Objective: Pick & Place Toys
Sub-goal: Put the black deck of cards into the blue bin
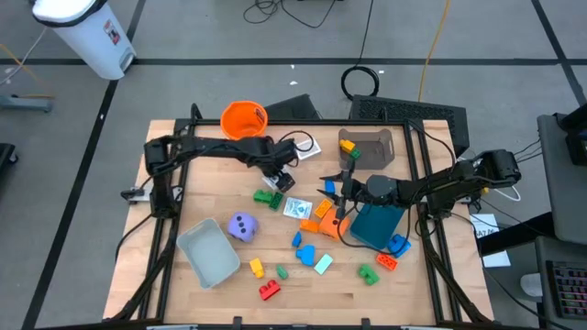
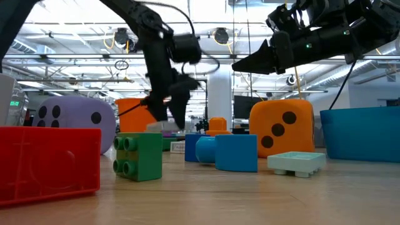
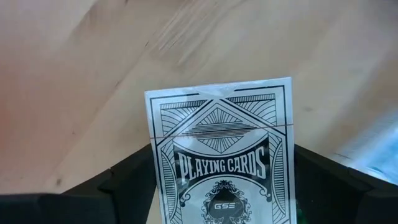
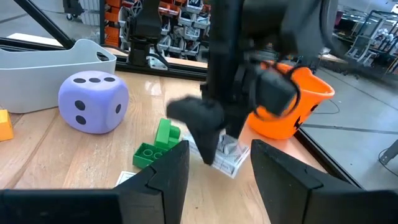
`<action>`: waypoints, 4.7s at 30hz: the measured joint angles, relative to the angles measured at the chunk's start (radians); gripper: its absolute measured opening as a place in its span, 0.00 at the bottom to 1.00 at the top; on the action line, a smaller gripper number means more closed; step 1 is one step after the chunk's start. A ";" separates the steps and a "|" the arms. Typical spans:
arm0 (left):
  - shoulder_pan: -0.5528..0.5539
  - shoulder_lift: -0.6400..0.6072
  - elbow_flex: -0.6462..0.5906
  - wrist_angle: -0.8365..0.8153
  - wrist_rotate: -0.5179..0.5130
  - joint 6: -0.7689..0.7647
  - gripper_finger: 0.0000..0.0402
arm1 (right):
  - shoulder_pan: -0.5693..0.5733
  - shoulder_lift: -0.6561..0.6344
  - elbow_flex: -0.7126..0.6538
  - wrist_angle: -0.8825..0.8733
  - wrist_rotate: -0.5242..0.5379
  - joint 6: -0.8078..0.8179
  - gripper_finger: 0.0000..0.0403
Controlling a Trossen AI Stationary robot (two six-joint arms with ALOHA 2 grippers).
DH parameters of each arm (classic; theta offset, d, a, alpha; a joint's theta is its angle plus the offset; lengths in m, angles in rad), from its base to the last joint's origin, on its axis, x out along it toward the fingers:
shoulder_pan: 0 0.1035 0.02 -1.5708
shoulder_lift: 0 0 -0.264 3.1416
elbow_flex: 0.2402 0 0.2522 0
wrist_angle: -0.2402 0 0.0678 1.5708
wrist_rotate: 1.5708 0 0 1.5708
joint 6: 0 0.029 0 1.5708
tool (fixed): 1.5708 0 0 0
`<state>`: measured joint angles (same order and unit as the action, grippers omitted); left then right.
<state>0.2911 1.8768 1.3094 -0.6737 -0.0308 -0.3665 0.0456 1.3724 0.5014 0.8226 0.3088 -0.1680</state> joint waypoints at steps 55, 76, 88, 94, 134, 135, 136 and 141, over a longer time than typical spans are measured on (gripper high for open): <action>-0.266 -0.244 0.003 0.220 0.471 0.011 0.80 | 0.064 0.140 0.069 0.292 -0.499 -0.547 0.41; -0.261 -0.222 0.002 0.312 0.563 0.030 0.83 | 0.017 0.140 0.139 0.208 -0.558 -0.519 0.41; -0.261 -0.221 0.002 0.330 0.573 0.044 0.81 | -0.033 0.140 0.139 0.206 -0.707 -0.419 0.41; -0.261 -0.198 0.002 0.359 0.617 0.043 0.79 | -0.032 0.147 0.174 0.163 -0.714 -0.418 0.41; -0.224 -0.206 0.002 0.363 0.655 0.051 0.86 | -0.032 0.137 0.199 0.060 -0.753 -0.418 0.18; -0.222 -0.213 0.003 0.363 0.652 0.051 0.86 | -0.031 0.131 0.199 0.049 -0.750 -0.418 0.18; -0.220 -0.223 0.003 0.362 0.648 0.054 0.86 | -0.031 0.125 0.199 0.039 -0.753 -0.419 0.17; -0.220 -0.279 0.003 0.355 0.646 0.075 0.86 | -0.031 0.106 0.199 0.011 -0.754 -0.418 0.16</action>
<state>0.0715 1.5977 1.3121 -0.3188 0.6151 -0.2915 0.0143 1.4780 0.7002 0.8336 -0.4453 -0.5863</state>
